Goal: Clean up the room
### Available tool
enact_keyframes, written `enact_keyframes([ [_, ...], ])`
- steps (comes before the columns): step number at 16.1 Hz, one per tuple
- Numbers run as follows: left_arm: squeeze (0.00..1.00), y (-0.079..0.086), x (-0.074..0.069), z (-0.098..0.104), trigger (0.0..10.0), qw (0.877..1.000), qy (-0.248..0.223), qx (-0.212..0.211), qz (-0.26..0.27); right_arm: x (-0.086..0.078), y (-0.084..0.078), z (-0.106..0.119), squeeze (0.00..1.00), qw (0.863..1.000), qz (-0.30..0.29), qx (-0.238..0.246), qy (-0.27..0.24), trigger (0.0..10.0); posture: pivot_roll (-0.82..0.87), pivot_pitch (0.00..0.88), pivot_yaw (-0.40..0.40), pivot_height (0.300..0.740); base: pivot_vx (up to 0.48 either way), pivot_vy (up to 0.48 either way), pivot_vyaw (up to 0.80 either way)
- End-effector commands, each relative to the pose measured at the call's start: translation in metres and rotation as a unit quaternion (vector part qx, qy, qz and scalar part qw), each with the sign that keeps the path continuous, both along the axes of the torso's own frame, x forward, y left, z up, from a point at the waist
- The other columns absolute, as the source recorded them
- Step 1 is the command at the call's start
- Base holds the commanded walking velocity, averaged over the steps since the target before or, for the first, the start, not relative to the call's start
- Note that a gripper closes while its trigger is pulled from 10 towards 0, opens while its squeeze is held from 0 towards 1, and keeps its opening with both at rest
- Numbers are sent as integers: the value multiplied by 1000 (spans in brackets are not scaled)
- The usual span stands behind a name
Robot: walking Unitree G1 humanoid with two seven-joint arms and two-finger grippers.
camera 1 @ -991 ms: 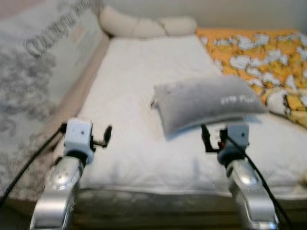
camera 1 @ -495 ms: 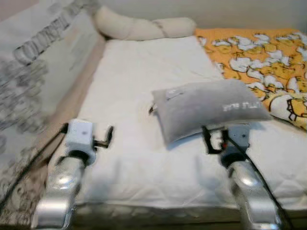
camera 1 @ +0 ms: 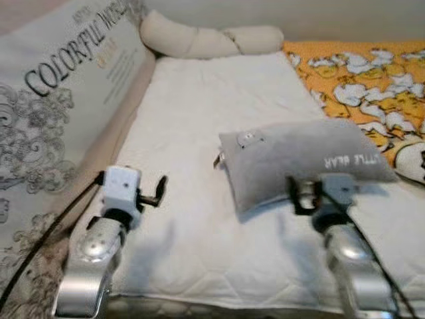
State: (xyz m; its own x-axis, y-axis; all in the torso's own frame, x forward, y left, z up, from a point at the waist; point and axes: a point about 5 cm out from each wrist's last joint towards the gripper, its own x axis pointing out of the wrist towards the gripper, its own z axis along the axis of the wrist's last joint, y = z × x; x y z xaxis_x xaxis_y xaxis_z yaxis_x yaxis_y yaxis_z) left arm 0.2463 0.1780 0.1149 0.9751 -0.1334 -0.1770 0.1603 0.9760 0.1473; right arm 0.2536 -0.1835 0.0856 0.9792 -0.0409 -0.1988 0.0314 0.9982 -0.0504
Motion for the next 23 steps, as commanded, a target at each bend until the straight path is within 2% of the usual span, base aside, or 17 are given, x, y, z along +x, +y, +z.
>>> enact_keyframes([
  [1, 0, 6, 0, 2, 10000, 1000, -2, 12, 5, 1, 8, 0, 0, 1000, 10, 11, 2, 10000, -20, 0, 28, 740, 0, 0, 0],
  [5, 0, 5, -4, 3, 10000, 999, 6, 33, -24, -1, 7, -1, 0, 999, -2, 32, 8, 10000, -24, 0, 28, 740, 0, 0, 0],
  [6, 0, 2, -5, 5, 10000, 998, 8, 38, -50, -1, -3, -6, 659, 998, -39, 46, 28, 10000, -20, 0, 20, 740, 0, 0, 0],
  [7, 0, 0, -5, 6, 10000, 997, 10, 38, -65, 0, -10, -9, 1000, 995, -73, 62, 40, 10000, -14, 0, 13, 740, 0, 0, 0],
  [8, 0, -1, -6, 7, 10000, 996, 13, 37, -85, 2, -19, -13, 1000, 988, -116, 92, 50, 10000, -12, 0, 12, 740, 0, 0, 0],
  [9, 0, -2, -6, 7, 10000, 995, 15, 36, -95, 3, -23, -15, 1000, 984, -134, 106, 56, 10000, -6, 0, 7, 740, 0, 0, 0],
  [10, 0, -2, -6, 9, 10000, 990, 19, 39, -132, 11, -30, -21, 1000, 971, -166, 158, 73, 10000, -2, 0, 3, 740, 0, 0, 0],
  [12, 0, -5, -7, 10, 10000, 982, 26, 50, -178, 19, -36, -23, 1000, 957, -190, 202, 80, 10000, 7, 0, -4, 740, 0, 0, 0],
  [13, 0, -9, -7, 11, 10000, 974, 31, 60, -218, 25, -41, -28, 1000, 944, -212, 237, 84, 10000, 9, 0, -1, 740, 0, 0, 0],
  [15, 0, -14, -7, 13, 10000, 957, 40, 72, -279, 39, -52, -35, 1000, 921, -234, 303, 75, 10000, 11, 0, 11, 740, 0, 0, 0],
  [16, 0, -15, -6, 15, 10000, 949, 43, 73, -303, 49, -59, -34, 1000, 903, -237, 353, 57, 10000, 12, 0, 24, 740, 0, 0, 0],
  [19, 0, -15, -2, 17, 10000, 942, 46, 83, -323, 63, -68, -30, 1000, 875, -240, 419, 23, 10000, 29, 0, 41, 740, 0, 0, 0],
  [21, 0, -14, -2, 18, 10000, 937, 49, 89, -334, 70, -71, -31, 1000, 844, -253, 473, 14, 10000, 45, 0, 50, 740, 0, 0, 0],
  [23, 0, -12, -5, 19, 10000, 932, 56, 92, -346, 79, -67, -28, 1000, 797, -250, 549, -9, 10000, 55, 0, 60, 740, 0, 0, 0],
])
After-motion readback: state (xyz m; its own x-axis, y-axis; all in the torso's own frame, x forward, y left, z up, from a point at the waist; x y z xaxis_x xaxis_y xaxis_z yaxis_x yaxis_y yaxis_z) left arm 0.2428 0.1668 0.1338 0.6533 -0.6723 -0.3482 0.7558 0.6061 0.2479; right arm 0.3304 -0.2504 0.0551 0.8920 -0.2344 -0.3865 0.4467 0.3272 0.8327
